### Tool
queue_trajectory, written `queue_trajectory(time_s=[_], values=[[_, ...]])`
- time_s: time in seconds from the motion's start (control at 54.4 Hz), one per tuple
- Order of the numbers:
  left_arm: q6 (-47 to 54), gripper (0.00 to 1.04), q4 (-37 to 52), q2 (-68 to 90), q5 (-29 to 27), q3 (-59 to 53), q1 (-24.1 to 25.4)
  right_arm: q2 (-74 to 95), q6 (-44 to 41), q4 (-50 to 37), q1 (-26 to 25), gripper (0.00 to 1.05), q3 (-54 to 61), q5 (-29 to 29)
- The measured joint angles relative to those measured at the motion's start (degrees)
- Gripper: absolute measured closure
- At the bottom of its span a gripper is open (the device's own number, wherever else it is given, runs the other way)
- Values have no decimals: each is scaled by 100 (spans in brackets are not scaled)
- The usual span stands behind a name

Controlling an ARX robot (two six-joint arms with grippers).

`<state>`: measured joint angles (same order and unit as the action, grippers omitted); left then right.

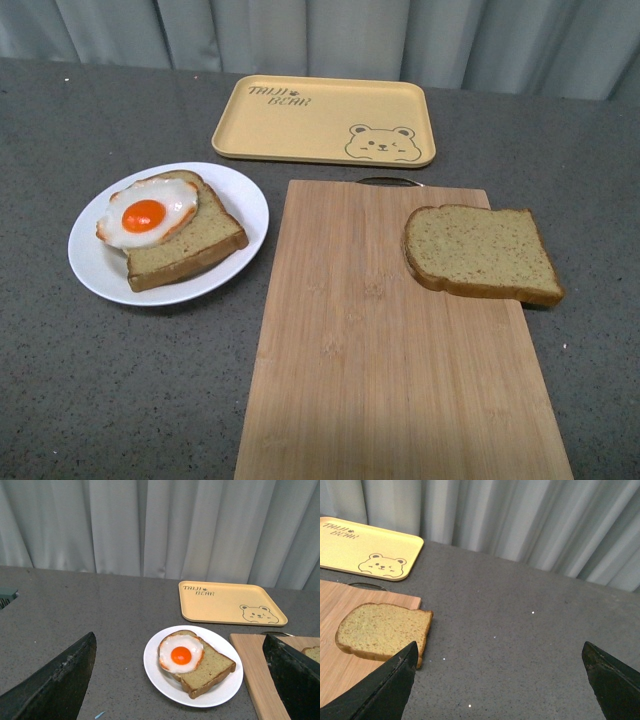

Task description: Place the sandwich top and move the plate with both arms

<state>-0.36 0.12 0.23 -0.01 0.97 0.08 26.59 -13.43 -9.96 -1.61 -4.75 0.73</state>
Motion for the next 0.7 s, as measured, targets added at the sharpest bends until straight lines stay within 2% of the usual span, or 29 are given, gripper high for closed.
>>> queue_trajectory(time_s=[0.11, 0.202, 0.441, 0.588, 0.699], values=[[-2, 7, 0, 0, 0, 0, 0, 1766, 341, -754, -413, 9, -516, -627], [0, 7, 0, 0, -2, 0, 0, 3180, 619, -994, -654, 9, -1025, -1097], [0, 7, 0, 0, 0, 0, 0, 6186, 1311, -343, -1040, 9, -2500, -2441], [0, 7, 0, 0, 0, 0, 0, 7348, 1681, 31, -1143, 9, -3281, -3250], [0, 7, 0, 0, 0, 0, 0, 7982, 1880, 138, -1143, 9, -3626, -3617]])
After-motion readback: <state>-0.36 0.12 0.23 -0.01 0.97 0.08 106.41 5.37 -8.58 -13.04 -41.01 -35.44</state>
